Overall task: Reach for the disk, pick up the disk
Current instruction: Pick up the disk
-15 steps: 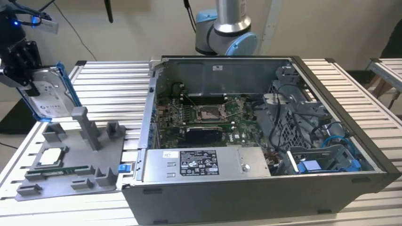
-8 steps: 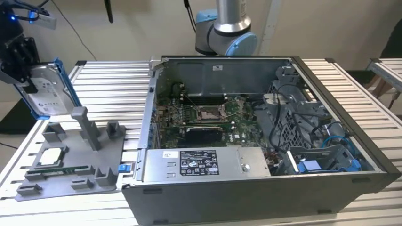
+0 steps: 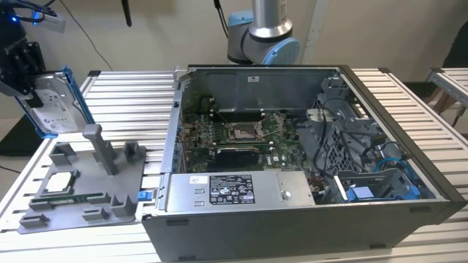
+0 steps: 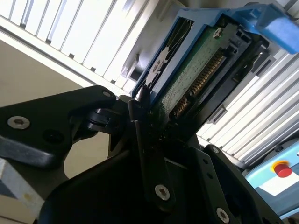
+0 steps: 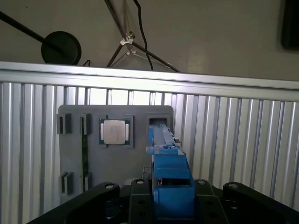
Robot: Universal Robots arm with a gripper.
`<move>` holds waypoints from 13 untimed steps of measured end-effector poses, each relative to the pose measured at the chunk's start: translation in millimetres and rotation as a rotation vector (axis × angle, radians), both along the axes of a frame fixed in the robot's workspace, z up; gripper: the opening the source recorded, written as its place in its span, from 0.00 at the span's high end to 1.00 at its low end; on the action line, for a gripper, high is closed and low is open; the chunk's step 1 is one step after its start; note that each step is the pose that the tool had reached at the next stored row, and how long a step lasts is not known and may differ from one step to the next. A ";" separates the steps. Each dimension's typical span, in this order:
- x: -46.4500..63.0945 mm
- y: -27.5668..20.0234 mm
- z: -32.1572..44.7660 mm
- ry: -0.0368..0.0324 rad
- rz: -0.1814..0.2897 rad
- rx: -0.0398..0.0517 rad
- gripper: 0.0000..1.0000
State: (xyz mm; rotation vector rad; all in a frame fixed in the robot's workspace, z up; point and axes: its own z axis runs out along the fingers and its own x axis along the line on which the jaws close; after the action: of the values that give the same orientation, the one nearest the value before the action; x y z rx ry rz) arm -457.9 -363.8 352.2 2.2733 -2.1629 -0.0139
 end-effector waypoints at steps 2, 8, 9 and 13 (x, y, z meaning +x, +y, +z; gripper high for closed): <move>0.0 0.0 0.0 0.0000 0.000 0.0000 1.00; 0.0 0.0 0.1 0.0001 0.000 -0.0002 1.00; 0.0 0.0 0.6 0.0003 0.000 -0.0003 1.00; 0.0 0.0 5.0 0.0001 0.000 -0.0002 1.00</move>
State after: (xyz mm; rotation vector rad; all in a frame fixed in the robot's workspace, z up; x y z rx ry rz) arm -457.9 -363.8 357.2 2.2731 -2.1628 -0.0139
